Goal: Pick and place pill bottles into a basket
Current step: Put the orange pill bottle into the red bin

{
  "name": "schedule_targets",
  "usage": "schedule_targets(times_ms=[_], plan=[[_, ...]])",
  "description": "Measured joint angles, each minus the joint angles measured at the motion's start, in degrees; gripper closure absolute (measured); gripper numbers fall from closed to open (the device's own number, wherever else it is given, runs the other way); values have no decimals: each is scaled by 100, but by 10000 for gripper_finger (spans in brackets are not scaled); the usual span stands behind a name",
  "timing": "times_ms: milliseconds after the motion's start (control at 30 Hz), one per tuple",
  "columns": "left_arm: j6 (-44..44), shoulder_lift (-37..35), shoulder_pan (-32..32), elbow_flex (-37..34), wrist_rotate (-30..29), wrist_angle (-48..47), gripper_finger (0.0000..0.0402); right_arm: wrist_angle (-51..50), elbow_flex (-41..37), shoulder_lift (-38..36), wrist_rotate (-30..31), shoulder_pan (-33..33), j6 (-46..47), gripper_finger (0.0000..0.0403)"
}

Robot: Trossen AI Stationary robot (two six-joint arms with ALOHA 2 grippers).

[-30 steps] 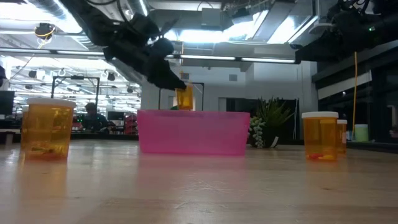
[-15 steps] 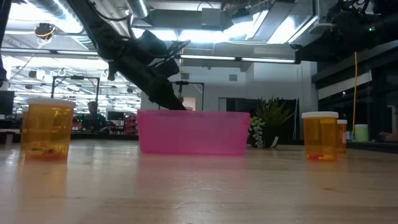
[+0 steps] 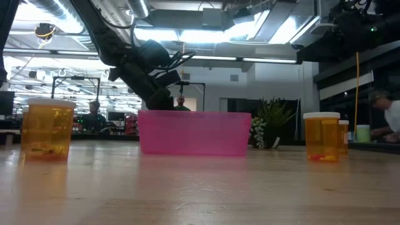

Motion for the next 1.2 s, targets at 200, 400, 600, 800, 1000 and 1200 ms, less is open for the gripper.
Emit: schedule_targets(times_ms=[200, 400, 600, 800, 1000, 1200], plan=[[-7, 0, 2, 0, 1, -11, 185, -3, 0, 1, 0, 0, 2, 242], [-105, 0, -2, 0, -12, -28, 179, -10, 0, 2, 0, -2, 4, 242], [-124, 7, -2, -2, -197, -89, 163, -48, 0, 2, 0, -1, 4, 242], [-123, 7, -5, -2, -202, -166, 153, -58, 0, 2, -2, -1, 15, 242], [-120, -76, -2, -2, -209, -204, 155, -58, 0, 2, -2, 0, 24, 242], [-114, -299, -9, -2, -209, -189, 155, -56, 0, 2, -2, -1, 24, 242]])
